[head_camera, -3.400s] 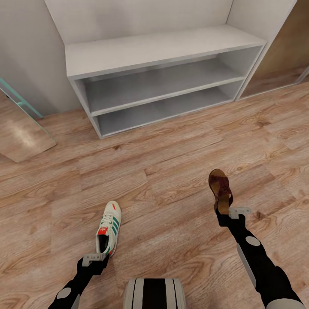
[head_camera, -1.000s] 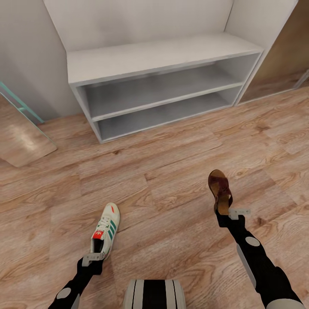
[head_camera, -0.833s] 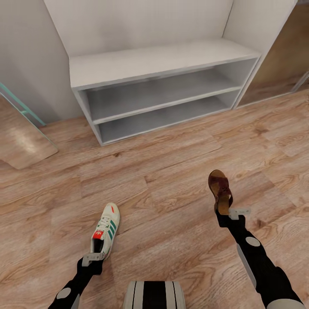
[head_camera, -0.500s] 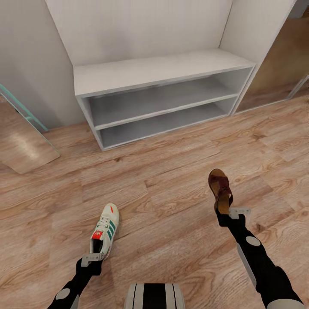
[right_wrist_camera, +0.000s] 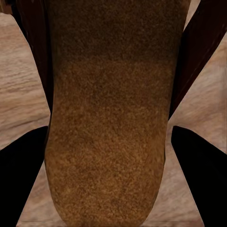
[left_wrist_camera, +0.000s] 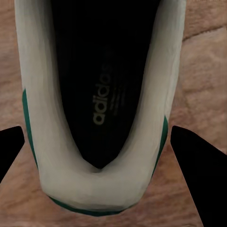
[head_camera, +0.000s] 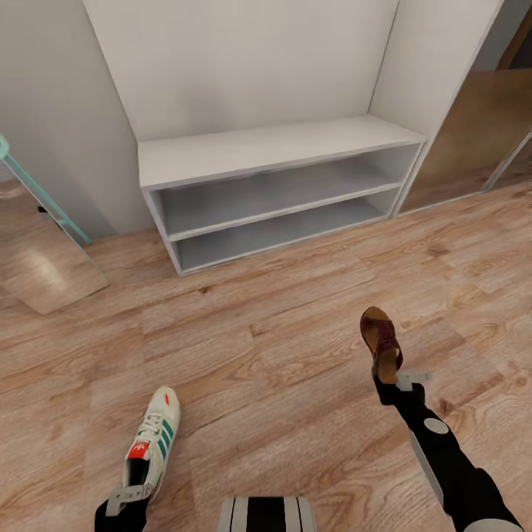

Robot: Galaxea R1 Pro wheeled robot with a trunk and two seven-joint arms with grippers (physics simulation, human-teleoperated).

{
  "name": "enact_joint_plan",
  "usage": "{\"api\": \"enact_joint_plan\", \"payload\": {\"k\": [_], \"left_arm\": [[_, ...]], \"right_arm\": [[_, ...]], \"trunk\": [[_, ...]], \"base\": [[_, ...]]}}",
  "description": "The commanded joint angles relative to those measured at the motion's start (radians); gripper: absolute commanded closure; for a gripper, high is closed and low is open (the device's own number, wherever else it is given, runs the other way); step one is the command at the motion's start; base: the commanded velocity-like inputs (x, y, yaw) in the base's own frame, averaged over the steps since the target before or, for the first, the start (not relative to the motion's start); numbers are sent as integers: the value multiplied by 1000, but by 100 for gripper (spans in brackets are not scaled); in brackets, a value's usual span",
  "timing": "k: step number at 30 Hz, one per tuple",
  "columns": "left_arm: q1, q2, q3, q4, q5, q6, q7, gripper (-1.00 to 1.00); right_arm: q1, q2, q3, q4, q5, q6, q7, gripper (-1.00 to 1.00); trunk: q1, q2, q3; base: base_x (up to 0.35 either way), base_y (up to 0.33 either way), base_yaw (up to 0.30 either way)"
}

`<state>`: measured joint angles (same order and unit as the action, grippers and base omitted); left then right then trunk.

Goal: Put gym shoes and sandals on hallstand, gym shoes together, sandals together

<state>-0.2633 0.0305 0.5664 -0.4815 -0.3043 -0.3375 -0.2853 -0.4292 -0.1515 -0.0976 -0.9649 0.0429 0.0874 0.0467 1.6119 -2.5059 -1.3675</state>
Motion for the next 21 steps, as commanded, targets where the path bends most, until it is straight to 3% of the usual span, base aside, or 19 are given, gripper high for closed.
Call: {"api": "enact_joint_plan", "payload": {"k": [1,6,10,16,20,21], "left_arm": [[4,-1,12,4,-8,-5,-8,100],[19,-1,18,8,-8,-10,-8,100],[36,-1,18,11,-8,-71,-8,100],[48,-3,18,12,-8,-108,-8,100],[65,-8,18,13,-8,-117,-8,100],[73,-9,19,12,-7,-120,-8,100]], "right_arm": [[6,0,-1,10,4,4,4,100],[65,0,0,33,4,-31,3,100],[162,6,1,75,1,-136,1,100],[219,8,1,230,-2,-314,1,100],[229,5,0,475,-3,-546,2,100],[230,10,1,564,-3,-658,1,100]], "trunk": [[-1,0,5],[-3,1,32],[-5,2,54],[-7,4,87],[-9,4,108],[-10,5,114]], "base": [[0,0,0],[0,0,0],[0,0,0],[0,0,0],[0,0,0],[0,0,0]]}}
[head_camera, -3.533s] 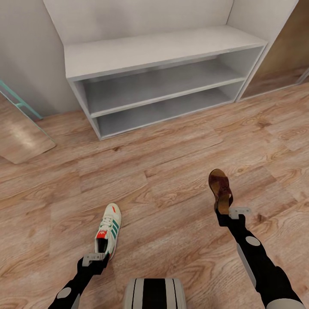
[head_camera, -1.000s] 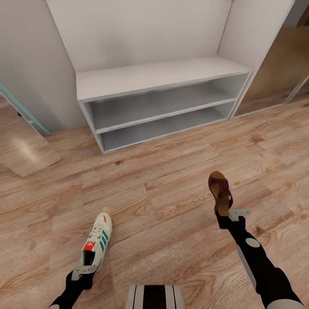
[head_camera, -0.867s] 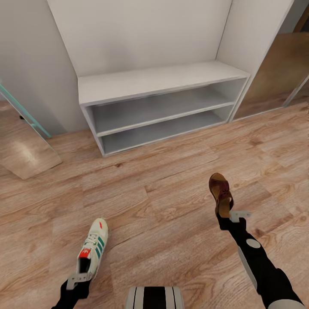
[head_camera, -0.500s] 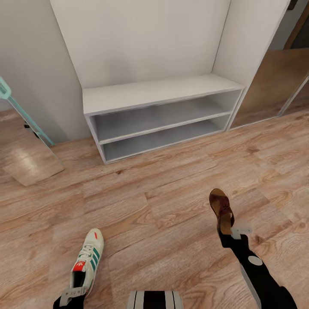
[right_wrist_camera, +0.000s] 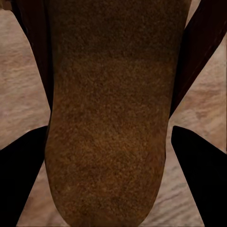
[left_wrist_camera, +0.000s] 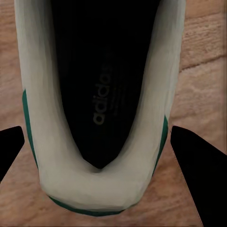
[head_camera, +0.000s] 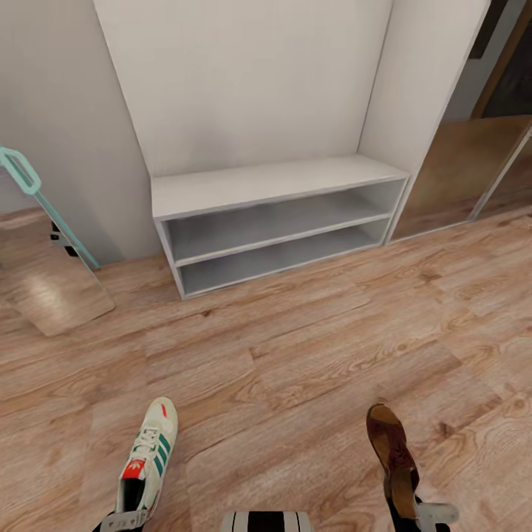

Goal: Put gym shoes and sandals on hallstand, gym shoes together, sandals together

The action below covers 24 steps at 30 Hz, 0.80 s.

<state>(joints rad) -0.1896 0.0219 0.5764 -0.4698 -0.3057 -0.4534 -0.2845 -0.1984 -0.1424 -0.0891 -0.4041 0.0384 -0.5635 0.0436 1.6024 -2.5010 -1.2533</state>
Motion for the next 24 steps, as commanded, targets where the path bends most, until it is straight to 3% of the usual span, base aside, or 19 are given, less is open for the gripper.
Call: {"api": "enact_joint_plan", "payload": {"k": [1,2,4,24], "left_arm": [[1,-1,9,0,-6,-5,-8,100],[4,-1,9,1,-6,-7,-8,100],[5,1,9,1,-6,-8,-8,100],[10,-3,8,2,-6,-9,-8,100]], "right_arm": [[0,3,-7,33,1,-45,4,100],[0,5,-7,68,0,-93,5,100],[0,6,-7,82,-1,-111,5,100],[1,8,-7,101,-1,-115,5,100]], "trunk": [[-1,0,5],[-1,0,11],[-2,1,21],[-75,134,115]], "base": [[0,0,0],[0,0,0],[0,0,0],[0,0,0]]}}
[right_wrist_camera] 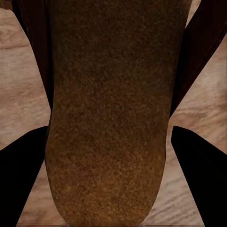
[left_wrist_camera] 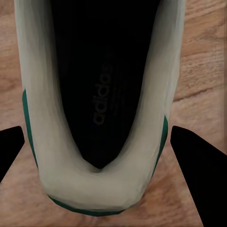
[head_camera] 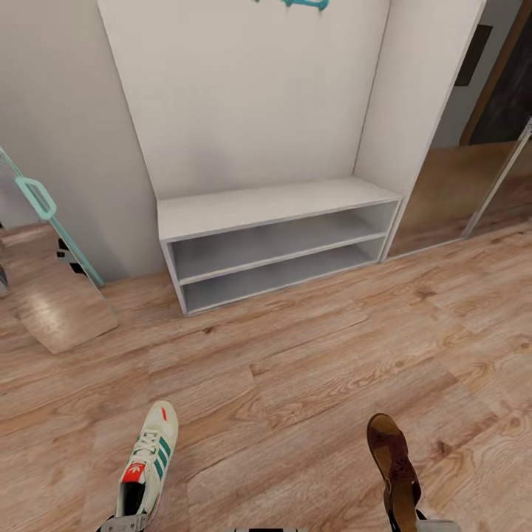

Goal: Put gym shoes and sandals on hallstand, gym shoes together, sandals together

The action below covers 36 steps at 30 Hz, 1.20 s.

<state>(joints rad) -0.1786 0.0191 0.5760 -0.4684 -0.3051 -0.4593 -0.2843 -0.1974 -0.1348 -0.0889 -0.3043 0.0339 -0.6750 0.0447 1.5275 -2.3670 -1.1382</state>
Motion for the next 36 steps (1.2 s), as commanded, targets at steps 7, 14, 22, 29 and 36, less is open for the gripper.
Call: {"api": "enact_joint_plan", "payload": {"k": [7,14,22,29,36], "left_arm": [[0,0,8,4,-7,-4,-9,100],[1,-3,3,46,-11,-4,-9,100],[0,1,15,48,-7,-3,9,100],[0,-5,11,48,-7,-3,59,100],[0,-8,4,49,-11,-40,74,100]], "right_arm": [[-1,1,-10,5,2,-3,3,100],[-1,12,-11,3,1,-4,3,100],[-1,17,-11,0,1,-5,-25,100],[-1,31,-10,0,1,-5,-55,100],[-1,38,-10,2,1,-5,-58,100]], "trunk": [[-27,49,22],[-42,77,35],[-42,77,35],[-42,77,35],[-42,77,35]], "base": [[0,0,40],[0,0,246],[0,0,278],[0,0,279],[0,0,279]]}}
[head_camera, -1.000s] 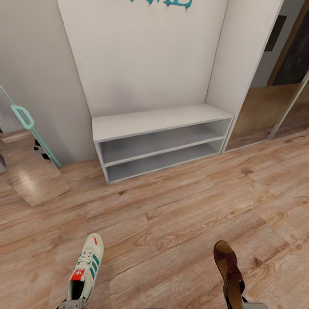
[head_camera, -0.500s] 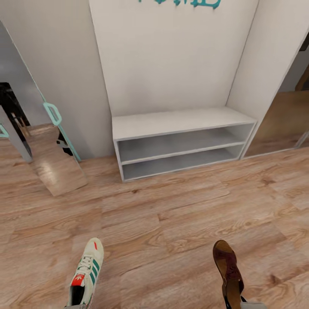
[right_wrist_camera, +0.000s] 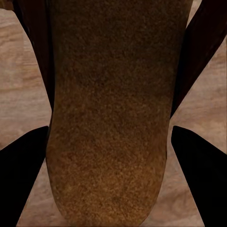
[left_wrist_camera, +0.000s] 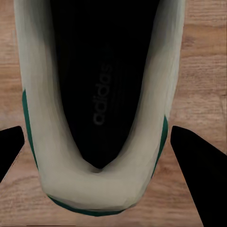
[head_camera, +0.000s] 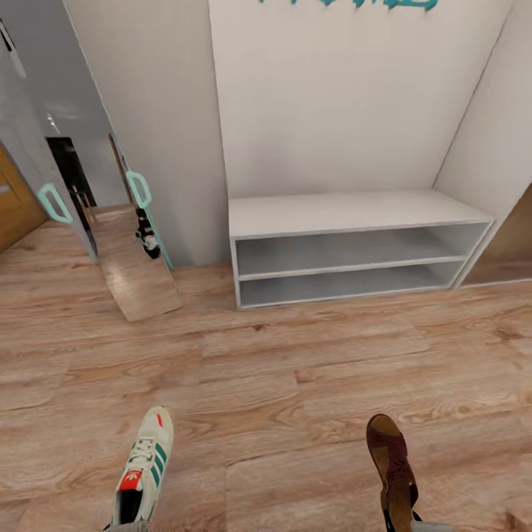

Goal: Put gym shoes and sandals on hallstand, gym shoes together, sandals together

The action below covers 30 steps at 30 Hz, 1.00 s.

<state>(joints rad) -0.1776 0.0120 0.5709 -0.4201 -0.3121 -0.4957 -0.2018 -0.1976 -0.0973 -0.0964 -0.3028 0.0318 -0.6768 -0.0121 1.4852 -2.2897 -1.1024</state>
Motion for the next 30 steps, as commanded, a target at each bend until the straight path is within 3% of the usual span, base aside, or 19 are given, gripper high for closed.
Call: {"api": "enact_joint_plan", "payload": {"k": [1,10,15,21,30], "left_arm": [[-1,-1,9,1,-4,-10,-7,100],[0,-2,14,4,1,-38,-1,100],[0,-18,19,12,2,-42,2,100],[-1,-24,20,13,33,-44,1,100],[0,-23,14,14,42,-45,-2,100]], "right_arm": [[0,0,-2,0,3,-3,-2,100],[0,1,-2,1,3,-3,-2,100],[0,1,-1,1,4,-2,-2,100],[0,1,0,1,4,-1,-2,100],[0,1,0,1,5,-1,-2,100]], "trunk": [[0,0,-1],[0,0,-1],[0,0,-1],[0,0,-1],[0,0,-1]], "base": [[0,0,279],[0,0,279],[0,0,279],[0,0,279],[0,0,279]]}}
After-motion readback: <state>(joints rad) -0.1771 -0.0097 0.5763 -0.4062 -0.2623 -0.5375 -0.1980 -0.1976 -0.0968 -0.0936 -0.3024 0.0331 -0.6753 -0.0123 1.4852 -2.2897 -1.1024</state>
